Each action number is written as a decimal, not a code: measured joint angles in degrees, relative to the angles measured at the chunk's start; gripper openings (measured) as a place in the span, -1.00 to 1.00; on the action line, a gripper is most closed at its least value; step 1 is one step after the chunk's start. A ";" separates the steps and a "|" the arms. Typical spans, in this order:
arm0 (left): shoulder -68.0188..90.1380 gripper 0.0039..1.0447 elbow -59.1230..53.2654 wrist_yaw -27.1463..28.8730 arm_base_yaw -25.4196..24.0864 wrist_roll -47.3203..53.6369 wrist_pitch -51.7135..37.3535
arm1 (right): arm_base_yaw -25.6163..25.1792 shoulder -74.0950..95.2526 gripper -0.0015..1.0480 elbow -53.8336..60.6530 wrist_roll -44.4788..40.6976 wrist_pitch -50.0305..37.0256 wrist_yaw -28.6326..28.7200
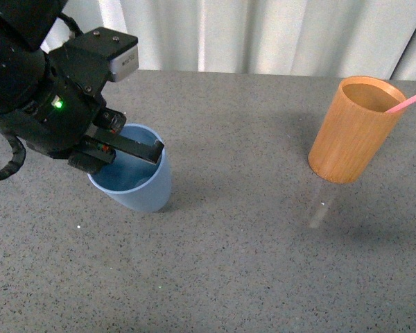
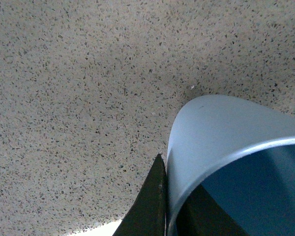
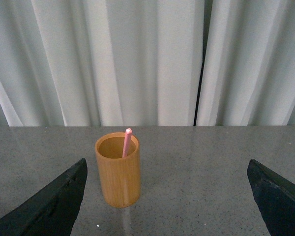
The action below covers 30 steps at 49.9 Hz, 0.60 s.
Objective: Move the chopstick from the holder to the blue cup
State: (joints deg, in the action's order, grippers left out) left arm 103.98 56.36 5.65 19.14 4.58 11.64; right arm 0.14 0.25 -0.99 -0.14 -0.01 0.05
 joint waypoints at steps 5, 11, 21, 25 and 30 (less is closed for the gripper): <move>1.49 -0.94 0.11 0.37 -0.04 0.15 -0.46 | 0.00 0.00 0.81 0.00 0.00 0.00 0.00; 1.75 -0.94 0.35 0.46 -0.15 0.17 -0.74 | 0.00 0.00 0.81 0.00 0.00 0.00 0.00; 1.77 -0.69 1.18 -0.70 -0.20 -0.15 0.31 | 0.00 0.00 0.81 0.00 0.00 0.00 0.00; 1.75 -0.49 1.55 -0.92 -0.24 -0.22 0.63 | 0.00 0.00 0.81 0.00 0.00 0.00 0.00; 1.62 -0.21 2.19 -1.14 -0.37 -0.26 1.16 | 0.00 0.00 0.81 0.00 0.00 0.00 0.00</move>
State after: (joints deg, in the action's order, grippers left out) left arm 105.60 58.54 4.51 18.76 4.32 12.80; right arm 0.14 0.25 -0.99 -0.14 -0.01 0.05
